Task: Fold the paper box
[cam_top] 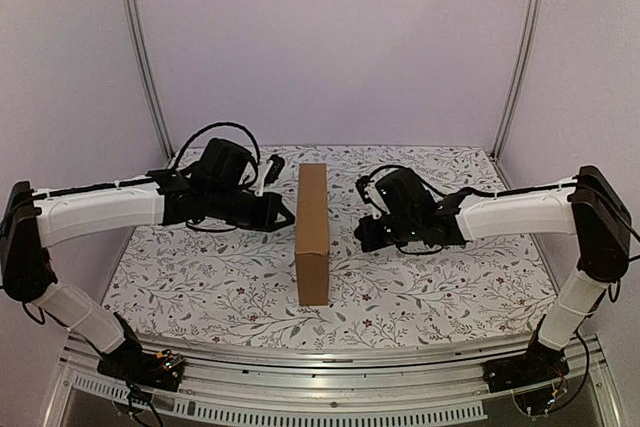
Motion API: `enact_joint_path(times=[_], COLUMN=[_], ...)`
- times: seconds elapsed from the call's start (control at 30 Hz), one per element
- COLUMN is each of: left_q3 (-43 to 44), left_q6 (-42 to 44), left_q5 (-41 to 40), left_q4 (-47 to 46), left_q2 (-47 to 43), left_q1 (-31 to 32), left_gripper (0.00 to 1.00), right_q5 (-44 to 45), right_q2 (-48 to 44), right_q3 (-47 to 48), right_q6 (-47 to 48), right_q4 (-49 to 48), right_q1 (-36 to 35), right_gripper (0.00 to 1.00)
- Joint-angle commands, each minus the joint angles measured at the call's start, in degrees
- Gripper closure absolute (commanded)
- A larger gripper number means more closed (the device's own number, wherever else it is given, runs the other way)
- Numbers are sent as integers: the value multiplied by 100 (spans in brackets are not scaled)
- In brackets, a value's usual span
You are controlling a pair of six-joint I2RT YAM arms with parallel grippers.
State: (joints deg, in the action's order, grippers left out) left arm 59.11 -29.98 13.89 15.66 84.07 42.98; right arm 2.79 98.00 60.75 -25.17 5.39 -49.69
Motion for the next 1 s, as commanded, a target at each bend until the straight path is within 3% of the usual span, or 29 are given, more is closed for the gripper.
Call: enact_joint_path(times=[0.0,0.5,0.97], left_q3=[284,631,835], left_q6=[63,71,27], left_q5=[-385,-141,69], left_q4=[182,89,-18], left_q2=[174,567,911], left_q1=[44,52,166], left_gripper=[97,97,97], right_q5=[-845,-1982,-2274], right_q2=[476,2270,2927], right_q3=[-76,713,1104], right_q6=[-480,-1453,-1903], right_q4=[-791,-1737,-2032], right_q1=[190,299,312], right_gripper=[100,100,100])
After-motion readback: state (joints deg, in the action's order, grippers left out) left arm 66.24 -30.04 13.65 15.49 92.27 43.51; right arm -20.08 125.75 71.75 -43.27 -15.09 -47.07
